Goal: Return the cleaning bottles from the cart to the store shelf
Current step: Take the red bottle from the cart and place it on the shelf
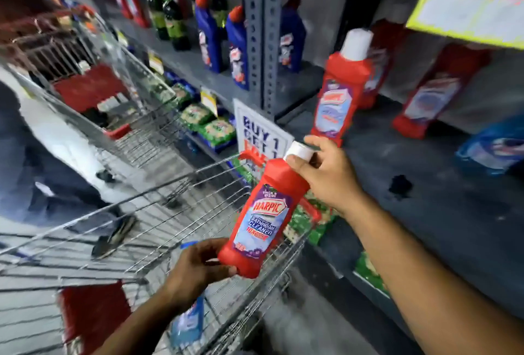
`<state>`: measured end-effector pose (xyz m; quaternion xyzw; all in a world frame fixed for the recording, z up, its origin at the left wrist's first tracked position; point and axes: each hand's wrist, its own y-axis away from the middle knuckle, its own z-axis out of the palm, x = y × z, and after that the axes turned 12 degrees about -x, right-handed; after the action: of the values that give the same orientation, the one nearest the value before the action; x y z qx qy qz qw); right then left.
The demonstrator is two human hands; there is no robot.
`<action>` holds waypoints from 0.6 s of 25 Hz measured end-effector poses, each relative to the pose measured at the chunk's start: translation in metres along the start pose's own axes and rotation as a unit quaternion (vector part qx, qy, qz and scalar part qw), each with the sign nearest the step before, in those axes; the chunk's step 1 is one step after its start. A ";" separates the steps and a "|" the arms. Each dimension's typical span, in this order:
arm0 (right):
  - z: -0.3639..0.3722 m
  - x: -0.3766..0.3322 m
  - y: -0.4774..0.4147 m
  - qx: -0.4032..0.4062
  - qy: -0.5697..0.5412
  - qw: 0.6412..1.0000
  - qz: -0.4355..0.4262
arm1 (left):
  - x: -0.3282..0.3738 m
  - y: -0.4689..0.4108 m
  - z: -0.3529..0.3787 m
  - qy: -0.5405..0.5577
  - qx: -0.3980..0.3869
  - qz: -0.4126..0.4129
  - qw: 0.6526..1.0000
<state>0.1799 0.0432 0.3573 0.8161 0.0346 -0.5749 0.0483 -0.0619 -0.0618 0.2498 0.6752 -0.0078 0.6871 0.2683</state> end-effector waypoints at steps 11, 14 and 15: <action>-0.171 -0.056 0.046 0.190 0.063 0.977 -0.070 | 0.111 -0.149 0.136 -0.315 -0.129 0.151 0.928; -0.179 -0.067 0.032 0.206 0.147 0.964 -0.077 | 0.126 -0.200 0.147 -0.393 -0.099 0.163 0.899; -0.178 -0.070 0.026 0.211 0.169 0.960 -0.075 | 0.129 -0.216 0.149 -0.412 -0.087 0.160 0.893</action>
<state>0.3251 0.0381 0.4839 0.8882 -0.0190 -0.4245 -0.1749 0.1647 0.1138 0.3072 0.8612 -0.2852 0.3780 0.1850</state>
